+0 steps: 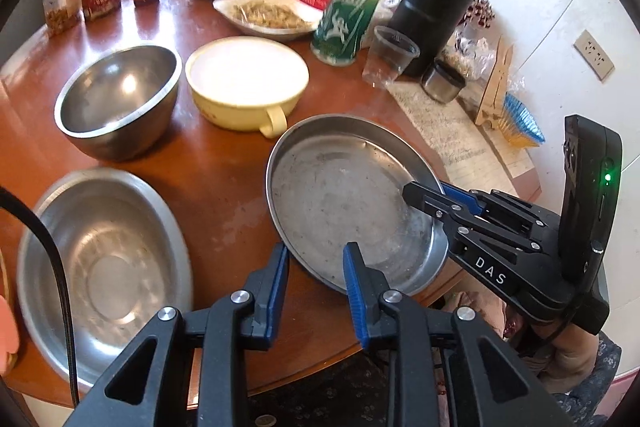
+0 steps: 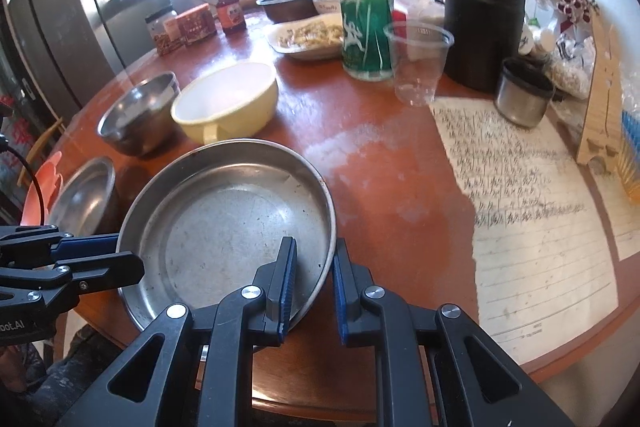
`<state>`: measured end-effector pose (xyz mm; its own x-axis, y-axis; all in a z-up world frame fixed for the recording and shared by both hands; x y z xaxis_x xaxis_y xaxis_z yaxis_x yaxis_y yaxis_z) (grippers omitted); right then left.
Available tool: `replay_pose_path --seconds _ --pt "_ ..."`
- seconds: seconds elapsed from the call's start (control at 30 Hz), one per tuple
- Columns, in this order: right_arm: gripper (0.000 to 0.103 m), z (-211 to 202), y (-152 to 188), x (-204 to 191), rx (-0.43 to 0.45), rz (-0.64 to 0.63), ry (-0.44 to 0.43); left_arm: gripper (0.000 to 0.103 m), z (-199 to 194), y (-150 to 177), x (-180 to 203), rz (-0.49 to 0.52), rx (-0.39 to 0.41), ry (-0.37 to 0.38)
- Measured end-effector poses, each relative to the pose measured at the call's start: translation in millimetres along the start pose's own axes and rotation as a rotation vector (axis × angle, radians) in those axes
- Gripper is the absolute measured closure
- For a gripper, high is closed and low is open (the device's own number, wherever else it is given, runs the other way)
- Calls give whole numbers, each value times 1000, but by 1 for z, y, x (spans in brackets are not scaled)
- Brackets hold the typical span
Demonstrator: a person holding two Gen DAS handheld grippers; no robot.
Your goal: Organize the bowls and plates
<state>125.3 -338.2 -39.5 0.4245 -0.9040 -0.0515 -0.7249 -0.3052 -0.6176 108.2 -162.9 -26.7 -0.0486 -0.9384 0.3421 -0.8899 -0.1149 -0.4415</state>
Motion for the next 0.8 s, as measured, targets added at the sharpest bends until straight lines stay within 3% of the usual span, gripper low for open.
replay_pose_path --seconds 0.4,0.8 --pt "85 -20 -48 -53 89 -97 -23 74 -58 -6 -36 -45 125 -25" --pt "85 -16 -91 -146 132 -222 -98 74 -119 2 -111 -141 243 -94"
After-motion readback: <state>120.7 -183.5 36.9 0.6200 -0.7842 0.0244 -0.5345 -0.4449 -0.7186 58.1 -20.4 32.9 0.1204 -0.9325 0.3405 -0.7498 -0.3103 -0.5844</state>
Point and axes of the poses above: each gripper's, at about its wrist camera, not at the fingertips, and z roughly the way its jaws point, x to its right, y to its underside, the point moved 3 cm from there along z, roughly the way its jaws point, and after that the axes turned 8 degrees about -z, right-handed, at the moved point
